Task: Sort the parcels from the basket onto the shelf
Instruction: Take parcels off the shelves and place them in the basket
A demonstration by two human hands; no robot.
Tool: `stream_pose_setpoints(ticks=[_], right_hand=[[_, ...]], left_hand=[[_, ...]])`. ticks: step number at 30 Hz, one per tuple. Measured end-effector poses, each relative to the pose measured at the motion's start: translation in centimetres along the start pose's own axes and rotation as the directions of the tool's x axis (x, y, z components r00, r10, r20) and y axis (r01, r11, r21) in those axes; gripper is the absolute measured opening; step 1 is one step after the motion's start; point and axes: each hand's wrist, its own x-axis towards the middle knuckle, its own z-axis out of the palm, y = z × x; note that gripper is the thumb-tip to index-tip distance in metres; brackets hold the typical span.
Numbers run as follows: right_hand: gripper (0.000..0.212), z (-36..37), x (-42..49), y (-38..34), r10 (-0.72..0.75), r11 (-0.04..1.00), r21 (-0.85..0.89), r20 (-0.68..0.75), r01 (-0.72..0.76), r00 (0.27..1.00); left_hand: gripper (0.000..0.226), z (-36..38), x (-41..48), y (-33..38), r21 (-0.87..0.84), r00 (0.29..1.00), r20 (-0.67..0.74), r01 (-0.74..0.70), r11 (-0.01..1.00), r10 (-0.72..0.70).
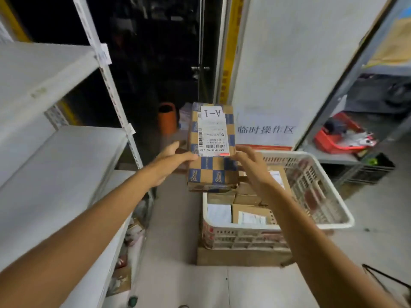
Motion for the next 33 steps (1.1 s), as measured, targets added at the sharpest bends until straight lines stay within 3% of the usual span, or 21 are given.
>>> stream_pose_setpoints(ticks=[3,6,15,21,27,33], right_hand=[[0.028,-3.6,-0.1,3.2,0.094,0.995,-0.005,-0.09,-0.095,0.991],[0.03,-6.8,-0.2,6.1,0.204,0.979,0.037,-0.133,-0.201,0.97],[0.018,-15.1,2.0,12.1,0.347,0.934,0.128,-0.092,-0.334,0.933],[0.031,-20.0,4.5,13.9,0.39,0.916,0.134,-0.089,-0.377,0.916],[0.022,-24.0,7.3,15.0,0.433,0.899,0.135,-0.147,-0.416,0.889],[0.032,-27.2,10.2,16.4,0.428,0.904,0.095,-0.26,-0.418,0.866]], left_hand=[[0.045,4.2,2.9,-2.2,-0.023,0.99,0.121,0.073,0.997,-0.07],[0.039,7.8,4.8,-3.5,0.007,0.972,0.202,0.122,0.993,-0.12],[0.045,16.6,9.3,-6.2,0.085,0.939,0.248,0.224,0.971,-0.239],[0.044,21.6,12.4,-6.7,0.091,0.938,0.234,0.242,0.966,-0.257],[0.044,25.5,17.2,-6.8,0.09,0.914,0.284,0.275,0.957,-0.289],[0.062,28.7,22.7,-7.3,0.208,0.912,0.319,0.199,0.958,-0.258]])
